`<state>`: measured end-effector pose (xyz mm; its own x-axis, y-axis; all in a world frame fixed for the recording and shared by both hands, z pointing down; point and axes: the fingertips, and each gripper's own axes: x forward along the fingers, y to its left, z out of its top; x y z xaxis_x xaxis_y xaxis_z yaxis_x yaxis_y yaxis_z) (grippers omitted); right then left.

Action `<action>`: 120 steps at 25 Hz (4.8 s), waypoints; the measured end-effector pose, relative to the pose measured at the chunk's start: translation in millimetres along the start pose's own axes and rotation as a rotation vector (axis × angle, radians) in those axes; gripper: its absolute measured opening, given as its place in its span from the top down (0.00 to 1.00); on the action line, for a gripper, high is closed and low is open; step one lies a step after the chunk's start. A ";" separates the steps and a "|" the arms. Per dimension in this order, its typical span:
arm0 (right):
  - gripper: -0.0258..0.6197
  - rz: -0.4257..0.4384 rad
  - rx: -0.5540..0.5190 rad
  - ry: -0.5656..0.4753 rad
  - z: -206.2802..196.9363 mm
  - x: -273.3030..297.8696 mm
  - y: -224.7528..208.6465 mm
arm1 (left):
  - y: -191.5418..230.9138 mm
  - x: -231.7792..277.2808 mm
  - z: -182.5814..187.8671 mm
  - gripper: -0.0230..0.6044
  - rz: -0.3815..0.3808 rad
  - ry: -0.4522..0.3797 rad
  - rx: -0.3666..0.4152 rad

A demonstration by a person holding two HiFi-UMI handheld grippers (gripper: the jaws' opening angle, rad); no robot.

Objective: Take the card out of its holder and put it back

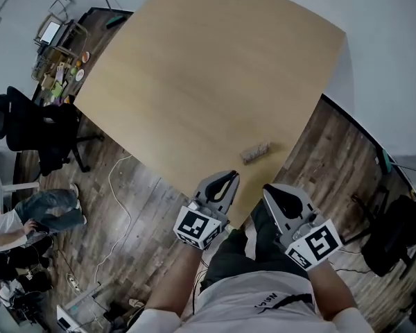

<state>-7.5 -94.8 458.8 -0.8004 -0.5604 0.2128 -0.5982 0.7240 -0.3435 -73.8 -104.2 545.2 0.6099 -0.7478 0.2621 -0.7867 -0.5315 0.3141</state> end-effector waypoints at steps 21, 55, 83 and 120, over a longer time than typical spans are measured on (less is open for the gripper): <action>0.94 -0.068 0.041 0.009 -44.9 4.3 -32.9 | 35.5 67.9 -64.8 0.83 -0.130 0.093 0.051; 0.94 -0.106 0.017 -0.046 11.3 -24.7 -17.4 | -1.3 38.1 60.2 0.92 -0.120 -0.038 0.113; 0.94 -0.090 -0.098 -0.186 108.1 -74.7 45.2 | -105.7 -74.1 184.5 0.92 -0.140 -0.191 0.066; 0.94 -0.133 -0.051 -0.130 91.6 -47.0 -15.2 | -55.1 -6.1 130.6 0.92 -0.118 -0.094 0.105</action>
<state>42.7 -116.2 370.2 -0.7044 -0.6974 0.1320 -0.7022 0.6577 -0.2725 -46.7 -122.3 407.2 0.6911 -0.7089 0.1410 -0.7186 -0.6529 0.2395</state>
